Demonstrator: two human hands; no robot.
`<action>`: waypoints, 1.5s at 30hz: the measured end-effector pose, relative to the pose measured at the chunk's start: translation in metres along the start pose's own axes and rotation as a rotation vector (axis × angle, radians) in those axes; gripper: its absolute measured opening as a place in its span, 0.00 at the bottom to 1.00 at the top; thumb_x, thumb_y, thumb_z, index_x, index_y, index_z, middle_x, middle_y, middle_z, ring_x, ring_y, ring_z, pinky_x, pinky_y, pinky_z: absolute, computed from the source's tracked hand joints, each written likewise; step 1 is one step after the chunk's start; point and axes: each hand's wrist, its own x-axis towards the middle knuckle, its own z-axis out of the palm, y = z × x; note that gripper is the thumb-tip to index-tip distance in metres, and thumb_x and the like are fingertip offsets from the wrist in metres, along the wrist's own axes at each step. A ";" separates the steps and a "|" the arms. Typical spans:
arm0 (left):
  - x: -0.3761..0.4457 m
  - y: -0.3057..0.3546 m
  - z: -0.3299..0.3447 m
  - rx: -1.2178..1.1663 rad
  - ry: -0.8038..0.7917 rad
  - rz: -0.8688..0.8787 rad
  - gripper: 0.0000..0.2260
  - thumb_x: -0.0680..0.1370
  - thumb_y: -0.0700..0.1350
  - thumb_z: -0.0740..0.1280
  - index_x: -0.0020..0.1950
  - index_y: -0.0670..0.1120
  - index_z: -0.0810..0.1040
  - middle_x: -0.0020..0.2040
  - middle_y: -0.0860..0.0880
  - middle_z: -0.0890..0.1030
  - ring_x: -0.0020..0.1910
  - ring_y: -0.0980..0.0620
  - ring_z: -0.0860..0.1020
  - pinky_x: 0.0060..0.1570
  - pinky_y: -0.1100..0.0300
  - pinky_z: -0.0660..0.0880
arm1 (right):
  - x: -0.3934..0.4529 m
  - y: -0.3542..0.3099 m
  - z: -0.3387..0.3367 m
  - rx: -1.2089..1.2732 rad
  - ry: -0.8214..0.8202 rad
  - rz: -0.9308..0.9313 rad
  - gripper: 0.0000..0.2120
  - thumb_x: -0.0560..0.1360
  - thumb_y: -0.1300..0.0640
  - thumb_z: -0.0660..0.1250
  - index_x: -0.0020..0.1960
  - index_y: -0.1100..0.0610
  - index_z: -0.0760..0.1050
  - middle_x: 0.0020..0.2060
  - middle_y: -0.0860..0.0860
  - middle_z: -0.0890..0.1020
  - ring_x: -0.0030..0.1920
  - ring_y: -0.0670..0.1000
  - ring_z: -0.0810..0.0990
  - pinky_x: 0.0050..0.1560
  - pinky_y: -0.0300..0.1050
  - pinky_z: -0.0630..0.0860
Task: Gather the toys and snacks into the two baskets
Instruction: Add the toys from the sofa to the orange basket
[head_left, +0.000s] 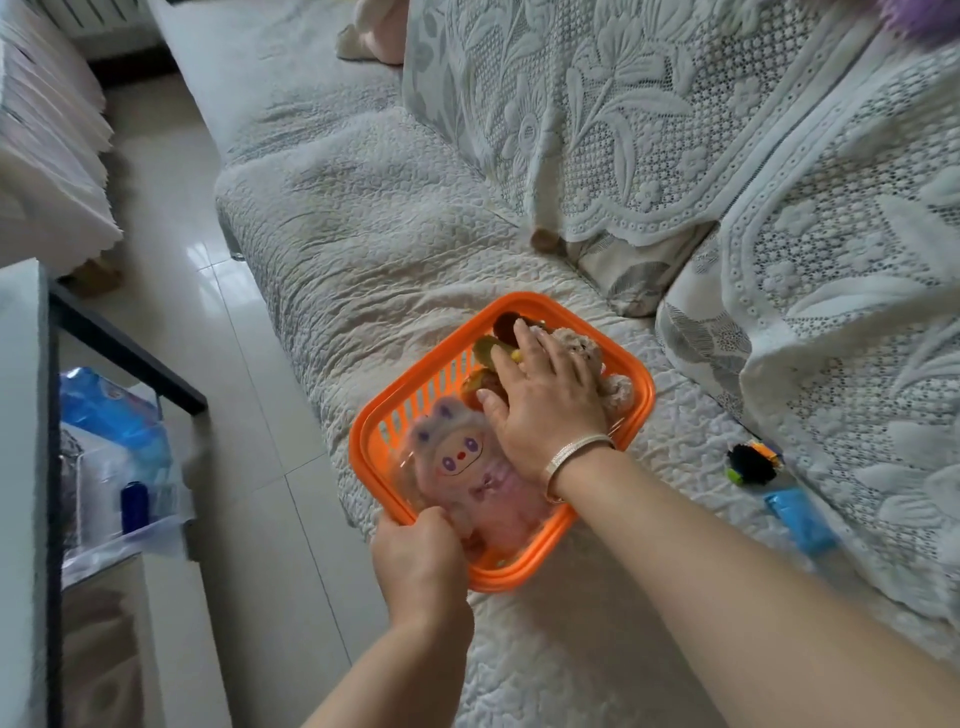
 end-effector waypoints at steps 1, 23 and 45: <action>-0.002 -0.002 0.003 -0.005 0.002 -0.003 0.10 0.73 0.34 0.59 0.44 0.47 0.77 0.45 0.40 0.82 0.46 0.37 0.81 0.52 0.38 0.80 | -0.003 0.005 -0.002 0.017 -0.002 0.010 0.27 0.80 0.41 0.48 0.76 0.48 0.52 0.77 0.51 0.45 0.76 0.54 0.43 0.73 0.55 0.40; -0.039 -0.050 0.096 -0.008 -0.059 -0.001 0.10 0.71 0.34 0.58 0.40 0.46 0.76 0.41 0.42 0.80 0.40 0.42 0.76 0.40 0.48 0.72 | -0.101 0.214 0.070 0.049 0.023 0.523 0.28 0.79 0.58 0.56 0.76 0.49 0.53 0.76 0.58 0.49 0.75 0.62 0.51 0.73 0.59 0.54; -0.027 -0.050 0.104 -0.004 -0.065 0.018 0.10 0.73 0.33 0.58 0.39 0.46 0.75 0.42 0.41 0.79 0.41 0.42 0.75 0.41 0.48 0.73 | -0.066 0.237 0.081 0.085 0.384 0.622 0.13 0.77 0.59 0.63 0.61 0.51 0.73 0.69 0.57 0.66 0.59 0.66 0.68 0.57 0.55 0.68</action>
